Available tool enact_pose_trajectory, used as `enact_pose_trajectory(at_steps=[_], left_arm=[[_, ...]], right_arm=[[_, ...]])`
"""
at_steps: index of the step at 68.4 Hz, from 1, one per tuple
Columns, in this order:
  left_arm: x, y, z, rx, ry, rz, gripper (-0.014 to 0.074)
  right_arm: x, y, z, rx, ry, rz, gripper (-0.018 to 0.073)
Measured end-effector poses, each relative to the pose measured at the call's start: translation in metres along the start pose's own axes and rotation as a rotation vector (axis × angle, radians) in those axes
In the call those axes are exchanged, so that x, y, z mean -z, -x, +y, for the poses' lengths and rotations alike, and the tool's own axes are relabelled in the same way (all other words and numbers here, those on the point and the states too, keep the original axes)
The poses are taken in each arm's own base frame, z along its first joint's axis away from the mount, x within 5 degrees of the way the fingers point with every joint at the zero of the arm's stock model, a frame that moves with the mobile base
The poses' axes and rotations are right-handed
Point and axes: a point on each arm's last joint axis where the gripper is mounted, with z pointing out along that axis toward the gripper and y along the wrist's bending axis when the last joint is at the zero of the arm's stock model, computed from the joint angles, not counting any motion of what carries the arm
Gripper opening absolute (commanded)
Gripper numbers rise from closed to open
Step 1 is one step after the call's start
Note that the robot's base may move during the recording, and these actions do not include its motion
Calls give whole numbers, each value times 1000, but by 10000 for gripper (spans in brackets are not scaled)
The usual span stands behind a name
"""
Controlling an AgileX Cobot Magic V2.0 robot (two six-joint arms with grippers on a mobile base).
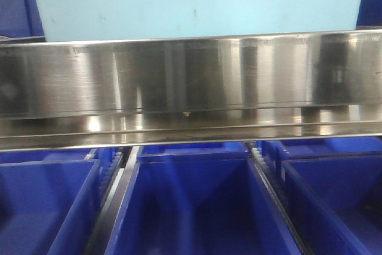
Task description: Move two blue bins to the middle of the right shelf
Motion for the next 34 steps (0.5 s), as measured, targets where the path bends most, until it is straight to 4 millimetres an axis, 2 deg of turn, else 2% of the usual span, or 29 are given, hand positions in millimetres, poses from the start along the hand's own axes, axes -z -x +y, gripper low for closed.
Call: enact_pose_trajectory(at_steps=[16, 34], left_arm=[[-28, -14, 4, 20, 12, 167, -111], [-32, -20, 6, 15, 31, 225, -111]], right_arm=[[-21, -2, -3, 15, -30, 54, -151], [-37, -5, -4, 22, -34, 98, -151]])
